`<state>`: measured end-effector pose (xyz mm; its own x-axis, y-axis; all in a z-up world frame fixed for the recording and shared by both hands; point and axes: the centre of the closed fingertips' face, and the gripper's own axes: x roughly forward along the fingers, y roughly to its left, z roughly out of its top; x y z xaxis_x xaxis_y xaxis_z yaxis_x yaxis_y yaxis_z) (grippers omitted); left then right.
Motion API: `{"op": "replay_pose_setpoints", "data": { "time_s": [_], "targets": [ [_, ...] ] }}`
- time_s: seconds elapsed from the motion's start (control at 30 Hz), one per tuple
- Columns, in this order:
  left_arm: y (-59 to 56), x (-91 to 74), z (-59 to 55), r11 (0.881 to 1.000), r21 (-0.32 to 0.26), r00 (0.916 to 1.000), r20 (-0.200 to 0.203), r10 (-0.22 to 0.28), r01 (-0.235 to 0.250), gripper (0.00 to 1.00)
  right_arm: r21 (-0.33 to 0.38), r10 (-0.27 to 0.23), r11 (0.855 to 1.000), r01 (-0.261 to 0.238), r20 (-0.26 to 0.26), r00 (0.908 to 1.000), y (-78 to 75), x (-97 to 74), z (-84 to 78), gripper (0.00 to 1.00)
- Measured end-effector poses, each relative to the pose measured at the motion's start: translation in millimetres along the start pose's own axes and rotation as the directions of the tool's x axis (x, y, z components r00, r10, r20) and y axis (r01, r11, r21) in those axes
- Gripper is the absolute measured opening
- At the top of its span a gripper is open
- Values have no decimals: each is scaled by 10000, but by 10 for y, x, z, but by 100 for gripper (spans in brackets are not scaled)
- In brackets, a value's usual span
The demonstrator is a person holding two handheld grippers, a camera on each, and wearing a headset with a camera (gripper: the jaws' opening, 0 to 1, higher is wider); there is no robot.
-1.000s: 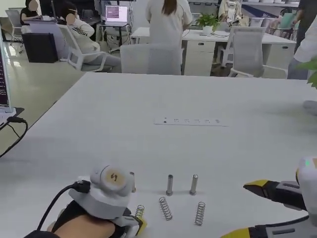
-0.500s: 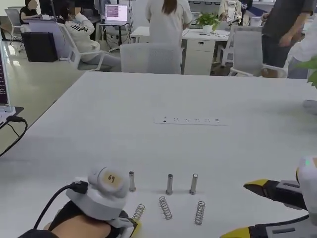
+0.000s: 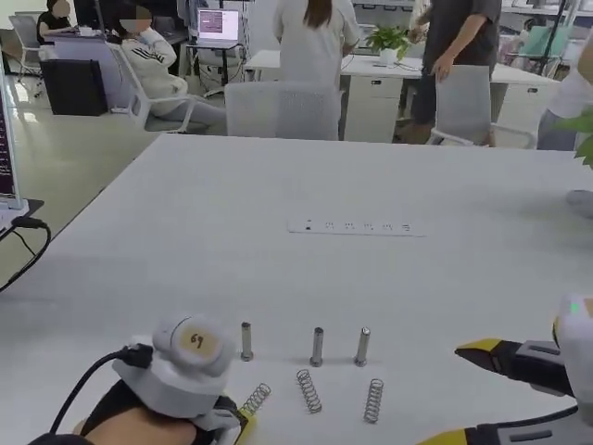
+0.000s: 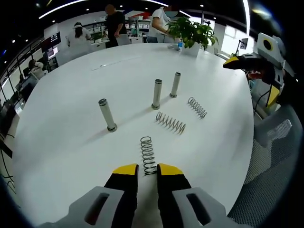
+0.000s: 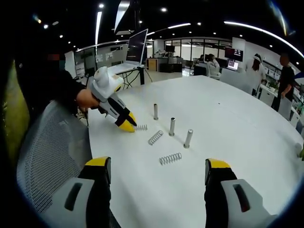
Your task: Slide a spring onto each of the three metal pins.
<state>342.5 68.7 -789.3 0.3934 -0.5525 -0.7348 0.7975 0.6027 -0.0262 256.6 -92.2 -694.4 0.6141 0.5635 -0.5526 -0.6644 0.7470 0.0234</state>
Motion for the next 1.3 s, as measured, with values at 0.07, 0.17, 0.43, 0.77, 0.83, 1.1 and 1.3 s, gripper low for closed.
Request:
{"op": "replay_pose_setpoints", "data": {
  "time_s": [0.07, 0.17, 0.43, 0.77, 0.83, 1.1, 1.3],
  "targets": [
    [1, -3, -5, 10000, 21, 10000, -15, 11, -11, 4, 4, 17, 10000, -17, 9, 10000, 5, -1, 1, 80],
    [2, -6, -9, 10000, -31, 10000, 2, -17, 17, 3, -8, 16, 10000, -16, -15, 10000, 6, 1, -3, 80],
    [11, -15, -23, 9998, -133, 9999, 11, -148, 148, 2, -76, 20, 10000, -19, 16, 10000, 18, -6, 29, 80],
    [-29, -168, 95, 9986, 91, 9976, 455, -527, 524, 2, -145, 35, 9999, -33, 88, 10000, 40, -10, 77, 80],
    [-38, -217, 123, 9981, 148, 9964, 596, -608, 600, 2, -164, 31, 9999, -29, 96, 9999, 47, -12, 86, 80],
    [-58, -441, 249, 9969, 201, 9881, 1331, -777, 757, 2, -188, 5, 9998, -2, 185, 9998, 65, -26, 128, 80],
    [-120, -621, 357, 9951, 246, 9756, 1961, -990, 961, 2, -222, 85, 9997, -78, 335, 9994, 102, -32, 202, 79]
  ]
}}
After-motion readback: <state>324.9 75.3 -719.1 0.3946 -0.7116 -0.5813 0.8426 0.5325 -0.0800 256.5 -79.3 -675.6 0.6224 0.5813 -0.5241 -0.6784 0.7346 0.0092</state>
